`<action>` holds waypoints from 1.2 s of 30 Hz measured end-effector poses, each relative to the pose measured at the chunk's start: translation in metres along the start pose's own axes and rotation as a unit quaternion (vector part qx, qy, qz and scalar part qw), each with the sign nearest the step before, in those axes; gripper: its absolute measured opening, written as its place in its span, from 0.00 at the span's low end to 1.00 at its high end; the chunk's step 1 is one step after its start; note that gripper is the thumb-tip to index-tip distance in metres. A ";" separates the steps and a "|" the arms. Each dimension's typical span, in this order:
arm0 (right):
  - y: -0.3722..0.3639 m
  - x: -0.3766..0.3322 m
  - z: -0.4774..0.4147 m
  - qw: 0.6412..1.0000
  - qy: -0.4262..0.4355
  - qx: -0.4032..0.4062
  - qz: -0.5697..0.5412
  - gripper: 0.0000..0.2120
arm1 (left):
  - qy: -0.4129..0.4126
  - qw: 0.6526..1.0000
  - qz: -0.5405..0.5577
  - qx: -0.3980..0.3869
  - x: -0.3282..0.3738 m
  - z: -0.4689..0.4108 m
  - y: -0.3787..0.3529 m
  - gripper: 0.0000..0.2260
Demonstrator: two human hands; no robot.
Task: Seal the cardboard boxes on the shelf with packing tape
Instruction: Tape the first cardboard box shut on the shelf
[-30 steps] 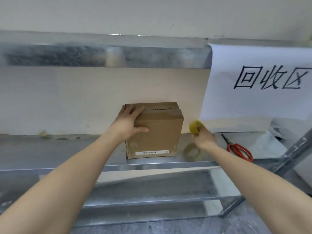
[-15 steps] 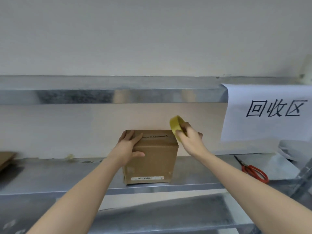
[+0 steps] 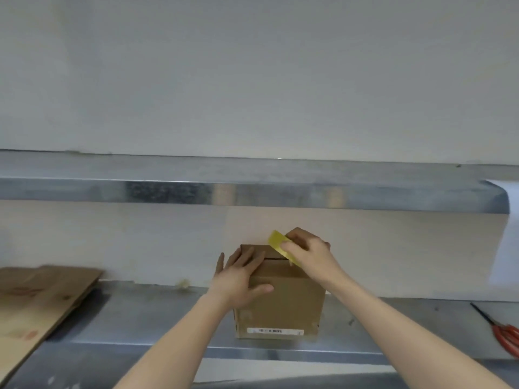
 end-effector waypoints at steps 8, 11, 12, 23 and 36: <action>0.000 -0.008 -0.017 0.999 0.017 0.009 -0.037 0.14 | -0.035 0.963 0.254 0.084 -0.006 0.004 0.042 0.36; 0.003 -0.015 -0.021 0.998 0.035 -0.008 -0.057 0.14 | -0.089 0.953 0.264 0.121 -0.004 0.004 0.057 0.30; 0.003 -0.019 -0.022 0.997 0.040 -0.017 -0.059 0.15 | -0.109 0.944 0.286 0.127 -0.002 0.002 0.061 0.26; 0.031 -0.028 -0.005 0.992 0.041 -0.065 -0.096 0.08 | -0.152 0.873 0.452 0.105 0.018 0.005 0.087 0.20; 0.047 -0.028 0.065 0.964 -0.008 -0.194 -0.184 0.08 | -0.089 0.899 0.358 0.236 0.092 0.060 0.074 0.14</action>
Point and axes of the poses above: each hand's wrist, its own z-axis away from the middle knuckle, its own y-axis out of the back of the hand, x = y × z, the point moved 5 cm from there along -z, towards the middle knuckle, and after that the axes turned 14 degrees about -x, right-handed, at the moved point
